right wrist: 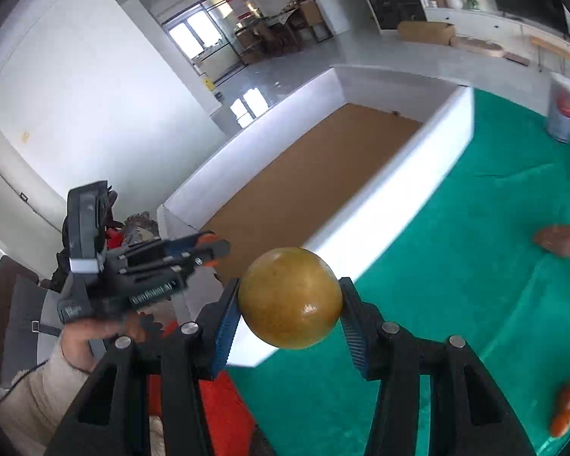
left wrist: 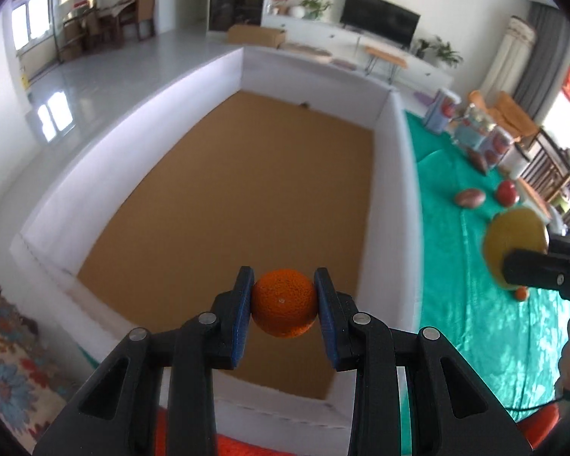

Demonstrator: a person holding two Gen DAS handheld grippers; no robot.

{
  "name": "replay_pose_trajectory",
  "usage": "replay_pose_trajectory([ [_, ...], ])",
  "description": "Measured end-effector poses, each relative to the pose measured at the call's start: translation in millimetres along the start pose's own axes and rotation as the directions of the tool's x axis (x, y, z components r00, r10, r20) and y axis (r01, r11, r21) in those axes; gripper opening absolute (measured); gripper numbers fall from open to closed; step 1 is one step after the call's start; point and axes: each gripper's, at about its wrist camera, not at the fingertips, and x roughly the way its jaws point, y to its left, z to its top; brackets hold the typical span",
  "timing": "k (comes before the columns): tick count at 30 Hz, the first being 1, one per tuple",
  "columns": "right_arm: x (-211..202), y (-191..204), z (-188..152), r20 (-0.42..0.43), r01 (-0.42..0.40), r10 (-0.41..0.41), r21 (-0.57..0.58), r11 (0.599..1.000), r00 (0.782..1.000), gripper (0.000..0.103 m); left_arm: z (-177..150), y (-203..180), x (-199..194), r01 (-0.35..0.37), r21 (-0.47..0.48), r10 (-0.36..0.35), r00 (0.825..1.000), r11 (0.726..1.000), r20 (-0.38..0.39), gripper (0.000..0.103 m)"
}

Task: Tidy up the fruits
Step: 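Carry both fruits over the cork-floored white box and open both tools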

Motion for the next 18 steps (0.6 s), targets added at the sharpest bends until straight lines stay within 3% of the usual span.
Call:
replay_pose_trajectory([
  [2, 35, 15, 15, -0.041, -0.011, 0.011, -0.003, 1.000, 0.999, 0.050, -3, 5, 8, -0.009, -0.004, 0.009, 1.000, 1.000, -0.030, 0.033],
  [8, 96, 29, 32, -0.126, 0.101, -0.102, -0.011, 0.995, 0.987, 0.051, -6, 11, 17, -0.021, -0.013, 0.020, 0.999, 1.000, -0.046, 0.036],
  [10, 99, 31, 40, -0.110, 0.136, -0.137, -0.013, 0.991, 0.984, 0.053, -3, 12, 18, -0.018, -0.026, 0.017, 0.999, 0.999, -0.044, 0.051],
  [11, 93, 31, 43, -0.088, 0.135, -0.135, -0.006, 0.991, 0.987, 0.055, -1, 12, 16, -0.028, -0.030, 0.027, 0.999, 0.999, -0.032, 0.064],
  [12, 85, 32, 49, -0.061, 0.132, -0.132, 0.004, 0.991, 0.989, 0.055, 3, 10, 10, -0.045, -0.029, 0.045, 0.999, 0.999, -0.003, 0.072],
  [16, 25, 37, 54, 0.092, 0.161, -0.159, -0.010, 0.987, 0.983, 0.059, 14, -3, -23, -0.025, -0.023, 0.027, 0.992, 0.999, 0.123, 0.086],
  [18, -17, 41, 45, 0.177, 0.213, -0.204, -0.037, 0.976, 0.963, 0.074, 15, -19, -38, 0.005, -0.009, -0.004, 0.984, 1.000, 0.179, 0.091],
])
